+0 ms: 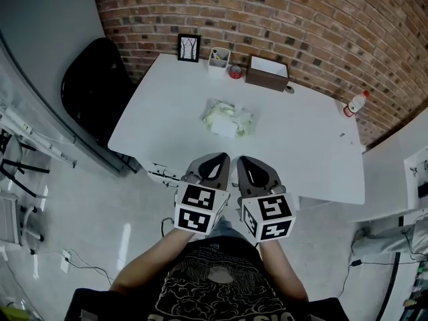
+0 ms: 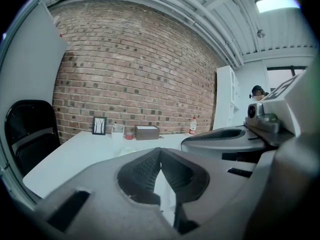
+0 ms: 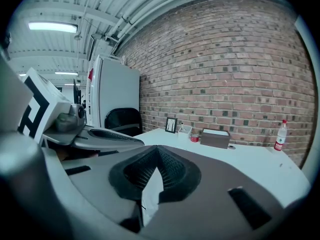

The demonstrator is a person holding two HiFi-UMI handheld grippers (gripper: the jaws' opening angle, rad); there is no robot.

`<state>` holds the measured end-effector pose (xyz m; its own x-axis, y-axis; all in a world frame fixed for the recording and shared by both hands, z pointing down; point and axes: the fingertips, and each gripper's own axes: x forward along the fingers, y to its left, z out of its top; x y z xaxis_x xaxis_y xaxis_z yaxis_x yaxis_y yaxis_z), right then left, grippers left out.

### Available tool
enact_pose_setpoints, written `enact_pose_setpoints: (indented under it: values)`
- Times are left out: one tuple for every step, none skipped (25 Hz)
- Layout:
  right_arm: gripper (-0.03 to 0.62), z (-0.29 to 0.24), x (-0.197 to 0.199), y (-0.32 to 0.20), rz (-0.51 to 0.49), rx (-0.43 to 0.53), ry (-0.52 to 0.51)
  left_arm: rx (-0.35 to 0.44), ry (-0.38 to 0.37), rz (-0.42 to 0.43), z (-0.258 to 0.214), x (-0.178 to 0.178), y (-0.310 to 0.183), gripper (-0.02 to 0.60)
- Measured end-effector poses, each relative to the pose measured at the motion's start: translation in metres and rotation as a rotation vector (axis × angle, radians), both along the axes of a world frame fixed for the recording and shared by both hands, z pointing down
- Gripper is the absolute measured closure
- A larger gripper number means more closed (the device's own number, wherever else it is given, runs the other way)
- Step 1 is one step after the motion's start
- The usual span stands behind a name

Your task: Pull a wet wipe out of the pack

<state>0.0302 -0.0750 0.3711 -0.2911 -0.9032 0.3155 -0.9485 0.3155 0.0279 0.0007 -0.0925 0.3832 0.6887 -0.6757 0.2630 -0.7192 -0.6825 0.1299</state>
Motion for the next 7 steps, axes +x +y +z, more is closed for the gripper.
enact_pose_setpoints:
  values:
    - [0.579, 0.0002, 0.0, 0.0005, -0.001, -0.001, 0.003, 0.0, 0.001, -0.001, 0.0, -0.0001, 0.0005, 0.569]
    - [0.579, 0.0003, 0.0001, 0.001, -0.002, -0.002, 0.004, 0.0, 0.002, -0.001, 0.0002, 0.0, 0.0011, 0.569]
    - [0.579, 0.0003, 0.0002, 0.0016, -0.003, -0.002, 0.005, -0.001, 0.001, 0.0, 0.0006, 0.0003, 0.0018, 0.569]
    - [0.579, 0.0002, 0.0003, 0.0022, -0.003, -0.002, 0.007, -0.001, 0.0, 0.001, 0.001, 0.0007, 0.0025, 0.569]
    - [0.579, 0.0, 0.0004, 0.0028, -0.004, -0.002, 0.009, -0.002, 0.0, 0.002, 0.0012, 0.001, 0.0031, 0.569]
    - [0.579, -0.0003, 0.0003, 0.0033, -0.005, -0.001, 0.01, -0.002, -0.001, 0.003, 0.0012, 0.0012, 0.0036, 0.569]
    - [0.579, -0.0005, 0.0003, 0.0038, -0.006, -0.001, 0.012, -0.002, -0.002, 0.003, 0.0013, 0.0013, 0.004, 0.569]
